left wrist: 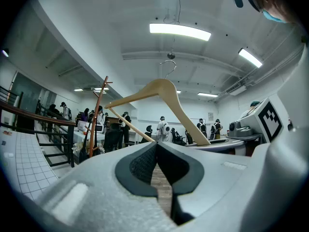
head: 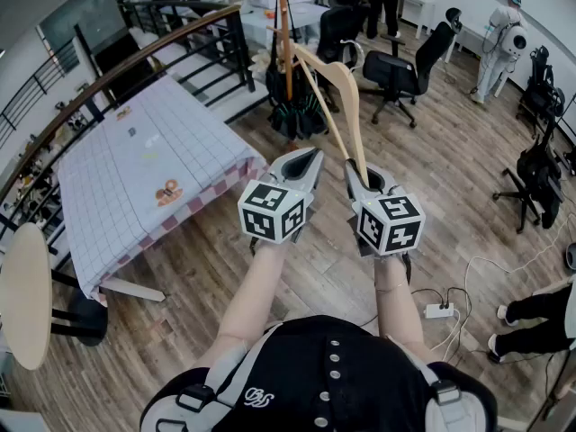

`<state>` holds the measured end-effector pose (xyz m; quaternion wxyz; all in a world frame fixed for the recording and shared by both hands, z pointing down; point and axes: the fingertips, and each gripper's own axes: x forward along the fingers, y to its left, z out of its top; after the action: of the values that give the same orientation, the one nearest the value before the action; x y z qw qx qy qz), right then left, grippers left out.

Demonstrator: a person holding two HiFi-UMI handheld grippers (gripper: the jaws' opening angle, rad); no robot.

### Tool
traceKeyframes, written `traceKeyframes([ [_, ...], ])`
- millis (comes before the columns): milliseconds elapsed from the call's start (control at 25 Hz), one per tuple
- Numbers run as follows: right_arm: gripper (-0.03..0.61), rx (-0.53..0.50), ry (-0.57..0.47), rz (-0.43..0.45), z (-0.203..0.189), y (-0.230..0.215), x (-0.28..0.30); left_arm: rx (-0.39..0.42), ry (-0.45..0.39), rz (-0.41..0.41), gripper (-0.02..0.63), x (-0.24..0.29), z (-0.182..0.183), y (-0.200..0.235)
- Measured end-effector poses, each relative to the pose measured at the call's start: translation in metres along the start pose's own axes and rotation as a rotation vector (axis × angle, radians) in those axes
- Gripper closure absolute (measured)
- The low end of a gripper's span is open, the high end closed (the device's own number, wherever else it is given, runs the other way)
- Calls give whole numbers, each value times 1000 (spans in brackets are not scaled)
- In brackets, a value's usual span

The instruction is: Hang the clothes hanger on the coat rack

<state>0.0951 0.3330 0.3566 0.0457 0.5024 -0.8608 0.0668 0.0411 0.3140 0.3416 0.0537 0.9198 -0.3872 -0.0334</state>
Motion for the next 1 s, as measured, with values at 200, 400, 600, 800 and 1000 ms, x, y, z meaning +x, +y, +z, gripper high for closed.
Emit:
traceKeyframes([
  [200,583,-1,-4,-3,5,-7,10,19,-8,7,615,10,9,5],
  [400,583,0,-1,3,8,-4,16,21,-23,12,615,9,16,8],
  [600,583,31,-12,5,4,4,21,22,-25,-5,615,6,15,14],
  [800,583,55,-17,-32,0,9,35,30,-10,-5,615,0,17,35],
  [1000,581,95,-30,-59,0,15,54,46,-3,-36,615,-3,21,55],
])
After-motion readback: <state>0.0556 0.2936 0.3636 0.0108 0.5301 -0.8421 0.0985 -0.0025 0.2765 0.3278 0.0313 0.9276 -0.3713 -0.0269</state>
